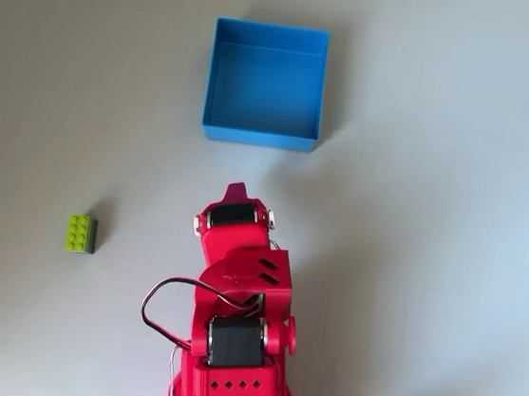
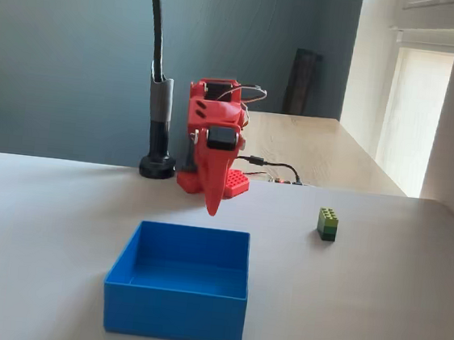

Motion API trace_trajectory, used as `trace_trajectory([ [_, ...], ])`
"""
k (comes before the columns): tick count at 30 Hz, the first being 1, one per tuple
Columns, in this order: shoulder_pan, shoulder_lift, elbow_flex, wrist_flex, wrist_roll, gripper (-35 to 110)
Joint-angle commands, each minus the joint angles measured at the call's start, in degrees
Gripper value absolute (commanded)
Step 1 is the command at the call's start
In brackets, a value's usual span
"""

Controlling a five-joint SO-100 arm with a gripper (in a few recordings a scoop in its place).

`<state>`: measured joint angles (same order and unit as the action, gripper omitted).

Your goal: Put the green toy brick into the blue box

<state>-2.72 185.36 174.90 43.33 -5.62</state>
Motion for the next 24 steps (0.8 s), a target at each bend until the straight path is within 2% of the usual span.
trace_trajectory([
  [1,-1.5,-9.5,-8.2,-2.6,-1.8,0],
  [7,-1.8,-29.5,-19.2,-2.7,-6.3,0],
  [19,-8.1,-62.1,-42.4,-0.4,-25.5,0],
  [20,-8.9,-64.2,-45.0,0.9,-26.1,1],
  [22,-10.4,-68.6,-50.4,3.9,-27.1,16],
  [24,-12.0,-72.7,-55.5,6.9,-27.4,21],
])
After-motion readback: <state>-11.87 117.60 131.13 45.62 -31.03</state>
